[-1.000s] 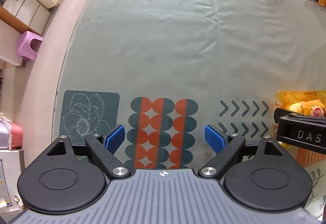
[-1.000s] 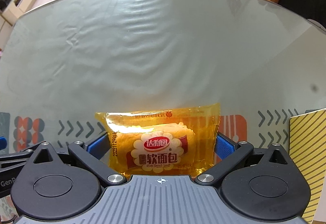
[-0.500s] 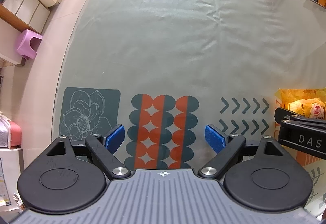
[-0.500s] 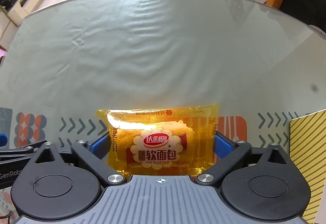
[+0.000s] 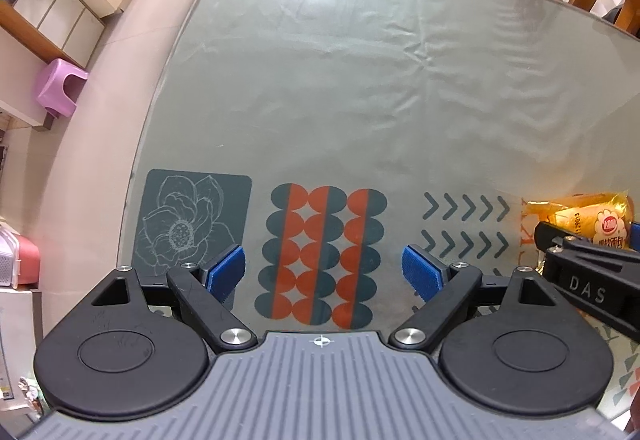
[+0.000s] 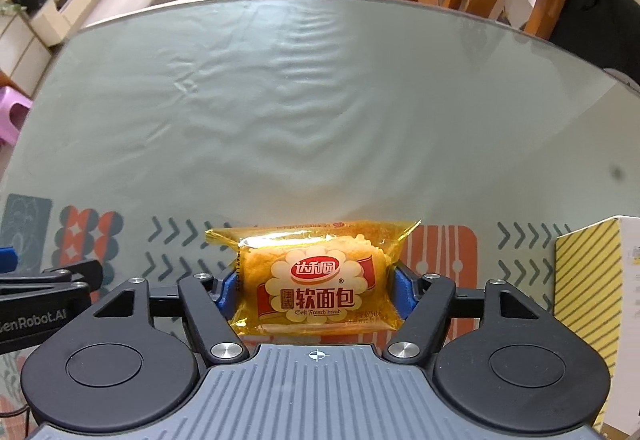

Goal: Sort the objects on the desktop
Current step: 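Lift and carry the packet with the right gripper toward the white box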

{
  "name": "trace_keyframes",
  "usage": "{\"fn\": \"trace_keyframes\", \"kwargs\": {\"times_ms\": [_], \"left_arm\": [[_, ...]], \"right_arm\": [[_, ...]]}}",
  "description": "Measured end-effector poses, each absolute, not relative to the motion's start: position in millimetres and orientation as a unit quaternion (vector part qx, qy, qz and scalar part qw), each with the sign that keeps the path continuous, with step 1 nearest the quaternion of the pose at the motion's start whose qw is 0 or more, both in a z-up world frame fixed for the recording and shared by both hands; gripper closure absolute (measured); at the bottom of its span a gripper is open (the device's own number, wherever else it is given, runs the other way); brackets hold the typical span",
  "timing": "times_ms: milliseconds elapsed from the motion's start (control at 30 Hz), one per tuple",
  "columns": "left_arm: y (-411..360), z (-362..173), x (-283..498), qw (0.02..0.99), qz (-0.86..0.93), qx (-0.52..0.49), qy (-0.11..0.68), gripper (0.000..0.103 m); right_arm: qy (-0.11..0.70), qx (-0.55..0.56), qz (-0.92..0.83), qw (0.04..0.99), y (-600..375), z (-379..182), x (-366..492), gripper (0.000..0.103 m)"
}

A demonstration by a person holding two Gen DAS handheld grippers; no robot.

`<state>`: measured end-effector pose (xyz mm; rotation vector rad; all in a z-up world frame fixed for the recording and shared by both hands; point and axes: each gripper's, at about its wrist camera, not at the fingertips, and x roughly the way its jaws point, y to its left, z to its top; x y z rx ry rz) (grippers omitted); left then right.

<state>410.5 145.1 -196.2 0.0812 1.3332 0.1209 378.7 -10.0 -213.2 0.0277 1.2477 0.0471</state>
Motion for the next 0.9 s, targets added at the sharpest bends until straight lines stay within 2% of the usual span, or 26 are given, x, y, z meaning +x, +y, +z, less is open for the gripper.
{"fn": "trace_keyframes", "kwargs": {"times_ms": [400, 900], "left_arm": [[129, -164, 377, 0.792, 0.044, 0.027, 0.608, 0.000], [84, -128, 320, 0.802, 0.005, 0.021, 0.597, 0.000]], "right_arm": [[0.560, 0.024, 0.032, 0.827, -36, -161, 338, 0.035], [0.551, 0.030, 0.019, 0.834, -80, -132, 272, 0.035]]}}
